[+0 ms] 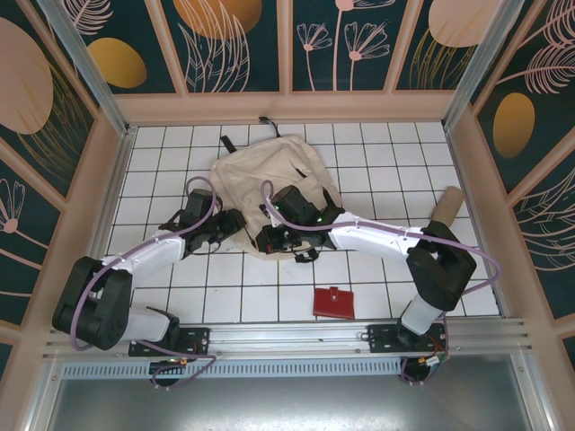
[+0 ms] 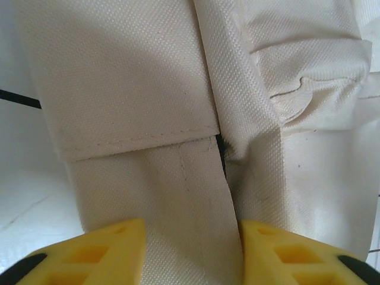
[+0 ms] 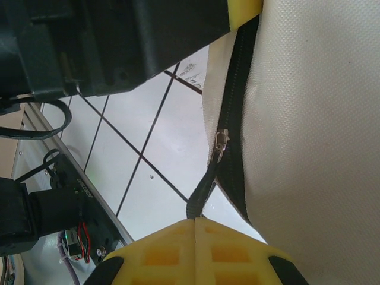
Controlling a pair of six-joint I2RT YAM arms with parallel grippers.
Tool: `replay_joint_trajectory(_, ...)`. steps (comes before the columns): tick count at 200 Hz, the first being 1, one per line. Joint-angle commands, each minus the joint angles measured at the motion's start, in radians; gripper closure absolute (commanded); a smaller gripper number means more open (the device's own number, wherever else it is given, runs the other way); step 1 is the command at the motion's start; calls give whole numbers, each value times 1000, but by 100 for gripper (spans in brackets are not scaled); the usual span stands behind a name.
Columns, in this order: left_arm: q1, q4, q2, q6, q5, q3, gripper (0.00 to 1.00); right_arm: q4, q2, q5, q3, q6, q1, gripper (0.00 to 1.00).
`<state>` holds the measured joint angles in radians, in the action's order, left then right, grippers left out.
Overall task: Pack the student bag
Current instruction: Zip the student bag at the top-center of the table.
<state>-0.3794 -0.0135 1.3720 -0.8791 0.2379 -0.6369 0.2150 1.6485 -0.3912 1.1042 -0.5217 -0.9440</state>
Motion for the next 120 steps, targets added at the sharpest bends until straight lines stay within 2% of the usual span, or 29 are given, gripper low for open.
replay_joint_trajectory(1,2,56,30,-11,44,-1,63,29,9,2,28,16,-16,100)
replay_joint_trajectory(47,2,74,21,-17,34,12,91,49,13,53,29,1,-18,100)
replay_joint_trajectory(70,2,84,-8,-9,10,18,100,77,22,86,34,-6,-18,100)
replay_joint_trajectory(92,2,115,-22,-8,16,26,100,66,36,60,35,-10,-18,100)
replay_joint_trajectory(120,2,133,-25,-8,29,26,100,50,71,32,60,-20,-18,77)
